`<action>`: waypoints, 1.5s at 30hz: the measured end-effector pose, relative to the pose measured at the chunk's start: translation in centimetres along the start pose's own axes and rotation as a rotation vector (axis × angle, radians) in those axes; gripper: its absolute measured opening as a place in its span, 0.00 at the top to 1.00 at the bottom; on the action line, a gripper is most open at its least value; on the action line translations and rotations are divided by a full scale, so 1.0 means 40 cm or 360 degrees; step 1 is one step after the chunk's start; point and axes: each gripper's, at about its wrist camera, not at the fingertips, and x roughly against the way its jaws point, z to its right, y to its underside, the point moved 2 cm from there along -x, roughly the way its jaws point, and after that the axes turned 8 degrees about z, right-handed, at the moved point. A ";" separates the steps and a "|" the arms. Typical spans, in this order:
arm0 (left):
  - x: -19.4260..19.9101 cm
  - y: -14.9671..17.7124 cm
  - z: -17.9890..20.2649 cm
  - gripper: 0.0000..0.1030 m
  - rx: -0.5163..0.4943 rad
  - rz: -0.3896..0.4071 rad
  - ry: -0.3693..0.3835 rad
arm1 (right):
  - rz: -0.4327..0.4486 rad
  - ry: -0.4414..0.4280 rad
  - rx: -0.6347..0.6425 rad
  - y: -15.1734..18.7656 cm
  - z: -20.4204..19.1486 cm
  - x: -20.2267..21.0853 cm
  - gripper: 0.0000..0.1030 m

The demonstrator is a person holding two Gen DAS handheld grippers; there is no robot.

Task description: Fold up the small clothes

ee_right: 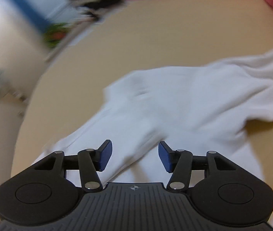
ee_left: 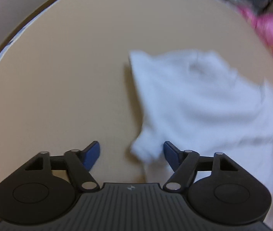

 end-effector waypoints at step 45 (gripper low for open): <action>0.011 0.080 -0.155 0.88 0.0600 0.0260 0.0605 | -0.0713 -0.0497 0.1647 0.546 -0.866 -0.160 0.97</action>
